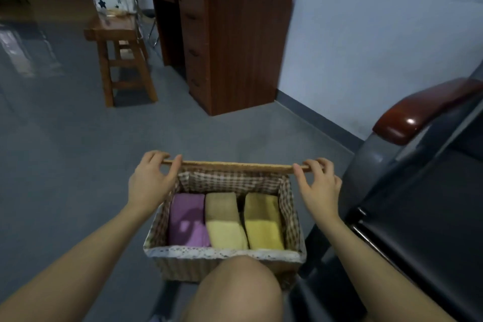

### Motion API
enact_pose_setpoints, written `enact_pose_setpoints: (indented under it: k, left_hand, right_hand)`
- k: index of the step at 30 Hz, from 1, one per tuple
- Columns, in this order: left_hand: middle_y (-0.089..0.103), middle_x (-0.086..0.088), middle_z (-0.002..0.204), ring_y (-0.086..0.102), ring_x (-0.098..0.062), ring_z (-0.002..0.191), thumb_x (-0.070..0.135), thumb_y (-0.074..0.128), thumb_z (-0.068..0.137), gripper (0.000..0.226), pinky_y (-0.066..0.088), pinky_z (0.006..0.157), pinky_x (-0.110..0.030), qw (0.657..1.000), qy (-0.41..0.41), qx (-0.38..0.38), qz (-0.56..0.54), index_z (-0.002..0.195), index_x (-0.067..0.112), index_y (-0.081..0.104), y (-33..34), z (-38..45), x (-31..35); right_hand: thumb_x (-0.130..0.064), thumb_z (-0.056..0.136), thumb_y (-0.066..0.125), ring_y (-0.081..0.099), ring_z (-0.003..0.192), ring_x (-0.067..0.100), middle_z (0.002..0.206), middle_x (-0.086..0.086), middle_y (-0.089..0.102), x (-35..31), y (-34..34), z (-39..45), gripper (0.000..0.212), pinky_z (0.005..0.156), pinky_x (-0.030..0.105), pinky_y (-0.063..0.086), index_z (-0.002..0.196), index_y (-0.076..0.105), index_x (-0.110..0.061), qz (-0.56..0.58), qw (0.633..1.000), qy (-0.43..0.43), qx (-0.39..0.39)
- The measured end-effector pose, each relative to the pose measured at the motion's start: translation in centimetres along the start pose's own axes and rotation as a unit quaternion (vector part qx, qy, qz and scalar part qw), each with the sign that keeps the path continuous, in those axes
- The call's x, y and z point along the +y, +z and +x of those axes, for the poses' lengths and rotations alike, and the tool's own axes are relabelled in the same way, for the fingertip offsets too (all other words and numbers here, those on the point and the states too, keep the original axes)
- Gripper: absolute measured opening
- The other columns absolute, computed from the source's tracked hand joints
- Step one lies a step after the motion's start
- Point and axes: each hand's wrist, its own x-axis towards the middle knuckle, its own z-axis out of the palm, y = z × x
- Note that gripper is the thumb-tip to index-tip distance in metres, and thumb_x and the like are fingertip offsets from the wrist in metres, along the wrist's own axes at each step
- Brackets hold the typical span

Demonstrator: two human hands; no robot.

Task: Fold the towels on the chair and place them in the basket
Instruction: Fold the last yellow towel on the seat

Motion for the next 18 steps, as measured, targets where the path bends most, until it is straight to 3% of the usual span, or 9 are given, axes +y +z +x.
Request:
enact_pose_setpoints:
  k: [2, 4, 7, 10, 12, 14, 16, 18]
  left_hand:
    - [0.061, -0.007, 0.126, 0.057, -0.027, 0.115, 0.041, 0.058, 0.092, 0.038, 0.048, 0.089, -0.041, 0.999, -0.002, -0.021, 0.046, 0.106, 0.009, 0.071, -0.1, -2.0, -0.6]
    - [0.067, -0.005, 0.114, 0.061, -0.029, 0.106, 0.047, 0.051, 0.093, 0.043, 0.050, 0.081, -0.039, 0.996, 0.010, -0.046, 0.077, 0.096, 0.012, 0.074, 0.1, -4.2, -1.6]
    - [0.065, 0.002, 0.091, 0.062, -0.027, 0.087, 0.057, 0.032, 0.089, 0.054, 0.050, 0.064, -0.033, 0.980, 0.037, -0.121, 0.154, 0.078, 0.017, 0.068, 1.4, -6.8, -3.3]
    - [0.059, -0.004, 0.106, 0.059, -0.032, 0.097, 0.058, 0.035, 0.090, 0.047, 0.049, 0.075, -0.037, 0.952, -0.021, -0.232, 0.197, 0.097, 0.017, 0.057, 4.0, -7.7, -4.7]
    - [0.052, -0.012, 0.126, 0.054, -0.038, 0.108, 0.061, 0.035, 0.091, 0.055, 0.047, 0.087, -0.043, 0.937, -0.054, -0.266, 0.220, 0.117, 0.015, 0.050, 5.6, -7.5, -5.4]
    - [0.040, -0.020, 0.140, 0.045, -0.042, 0.120, 0.065, 0.034, 0.090, 0.072, 0.041, 0.097, -0.047, 0.927, -0.079, -0.286, 0.229, 0.142, 0.015, 0.031, 6.8, -6.8, -6.0]
    - [0.035, -0.023, 0.142, 0.042, -0.044, 0.124, 0.068, 0.034, 0.088, 0.082, 0.039, 0.100, -0.049, 0.926, -0.104, -0.289, 0.220, 0.150, 0.018, 0.014, 7.5, -6.0, -6.5]
    - [0.039, -0.024, 0.137, 0.043, -0.043, 0.122, 0.071, 0.036, 0.086, 0.086, 0.040, 0.099, -0.049, 0.929, -0.130, -0.287, 0.196, 0.150, 0.020, 0.010, 8.0, -5.1, -6.8]
  right_hand:
    - [-0.065, 0.088, 0.038, 0.054, 0.111, 0.020, 0.115, 0.002, 0.059, 0.9, 0.1, -1.8, 0.059, 0.096, 0.037, 0.028, 0.099, 0.071, -0.018, -0.055, 0.998, -0.005, -0.013]
    - [-0.067, 0.086, 0.030, 0.060, 0.102, 0.021, 0.105, -0.002, 0.065, 1.7, 0.1, -3.5, 0.064, 0.090, 0.038, 0.033, 0.093, 0.074, -0.022, -0.111, 0.993, -0.017, -0.029]
    - [-0.061, 0.094, 0.033, 0.058, 0.108, 0.023, 0.119, -0.003, 0.062, 3.2, 0.6, -5.7, 0.053, 0.092, 0.038, 0.035, 0.109, 0.070, -0.026, -0.174, 0.975, 0.009, -0.138]
    - [-0.057, 0.097, 0.030, 0.050, 0.121, 0.027, 0.139, -0.003, 0.050, 4.7, 2.0, -7.1, 0.049, 0.100, 0.040, 0.033, 0.126, 0.060, -0.031, -0.248, 0.937, 0.043, -0.244]
    - [-0.055, 0.099, 0.028, 0.048, 0.124, 0.029, 0.144, -0.002, 0.045, 5.1, 3.0, -7.2, 0.049, 0.103, 0.042, 0.033, 0.136, 0.050, -0.031, -0.241, 0.931, 0.064, -0.267]
    - [-0.052, 0.100, 0.028, 0.047, 0.125, 0.031, 0.146, 0.002, 0.042, 5.5, 4.1, -6.7, 0.052, 0.102, 0.043, 0.036, 0.146, 0.035, -0.029, -0.225, 0.933, 0.076, -0.270]
    - [-0.052, 0.100, 0.029, 0.048, 0.124, 0.032, 0.144, 0.007, 0.042, 5.6, 5.0, -6.0, 0.056, 0.100, 0.045, 0.039, 0.150, 0.023, -0.028, -0.211, 0.936, 0.094, -0.266]
    - [-0.054, 0.099, 0.029, 0.049, 0.123, 0.031, 0.142, 0.010, 0.043, 5.7, 5.9, -5.1, 0.061, 0.100, 0.047, 0.040, 0.152, 0.014, -0.027, -0.194, 0.933, 0.127, -0.274]
